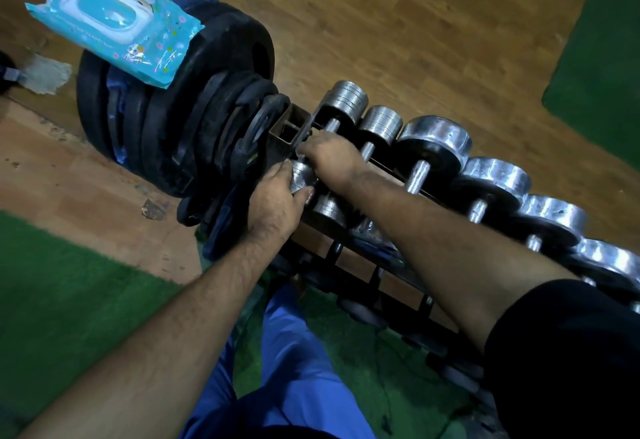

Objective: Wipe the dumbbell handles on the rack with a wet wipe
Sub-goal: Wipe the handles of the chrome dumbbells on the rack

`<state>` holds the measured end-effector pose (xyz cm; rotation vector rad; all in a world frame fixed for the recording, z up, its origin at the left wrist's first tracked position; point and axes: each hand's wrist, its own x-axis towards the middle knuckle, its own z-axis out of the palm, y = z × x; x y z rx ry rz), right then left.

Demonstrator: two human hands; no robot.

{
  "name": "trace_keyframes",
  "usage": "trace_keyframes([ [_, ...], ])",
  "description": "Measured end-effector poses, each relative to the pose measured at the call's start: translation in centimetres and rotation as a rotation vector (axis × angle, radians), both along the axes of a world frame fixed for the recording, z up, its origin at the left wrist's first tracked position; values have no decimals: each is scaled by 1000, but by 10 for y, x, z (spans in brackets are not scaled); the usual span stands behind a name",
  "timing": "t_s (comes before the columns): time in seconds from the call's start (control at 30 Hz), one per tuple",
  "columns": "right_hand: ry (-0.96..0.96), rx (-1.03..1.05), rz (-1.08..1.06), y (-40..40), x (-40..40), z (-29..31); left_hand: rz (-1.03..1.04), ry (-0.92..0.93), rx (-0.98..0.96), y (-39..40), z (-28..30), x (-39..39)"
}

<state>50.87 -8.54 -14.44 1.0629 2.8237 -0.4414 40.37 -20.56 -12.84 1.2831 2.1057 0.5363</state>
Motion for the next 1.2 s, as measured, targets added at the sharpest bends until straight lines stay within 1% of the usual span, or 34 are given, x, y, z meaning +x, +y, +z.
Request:
trace_keyframes([
  [0.03,19,-39,38,-2,2,3,0,-1,-5,0,0,0],
  [0.1,15,-63,21,13,7,12,2,-7,-4,-1,-3,-1],
  [0.2,-42,-11,-32,40,11,15,20,-6,9,-3,-4,1],
  [0.27,-87,-3,35,31,2,19,34,-8,6,-3,-2,3],
  [0.37,-147,-104,217,9,-4,25,32,12,2,-4,1,7],
  [0.43,-128,-93,234,14,3,25,27,21,6,-5,0,9],
  [0.53,-74,18,132,24,13,19,39,28,5,-5,0,11],
  [0.57,-65,27,121,21,11,19,45,27,2,-5,0,11],
  [0.7,-99,-75,235,8,1,23,27,38,3,-5,6,12],
  [0.77,-49,-57,170,18,9,22,13,43,-8,-6,5,12],
  [0.87,21,43,45,26,18,8,32,-6,-36,-3,4,7],
  [0.9,25,43,59,22,16,4,37,-30,-43,-1,4,4],
  [1.0,66,14,211,4,20,-2,20,-53,-43,2,5,-1],
  [1.03,87,15,218,3,25,0,20,-51,-40,2,5,-2],
  [1.1,97,43,128,7,35,1,20,-48,-31,1,4,-1],
  [1.17,58,61,-36,8,36,2,20,-30,-26,1,5,1],
  [1.2,70,39,-136,5,32,4,16,-5,-18,1,4,2],
])
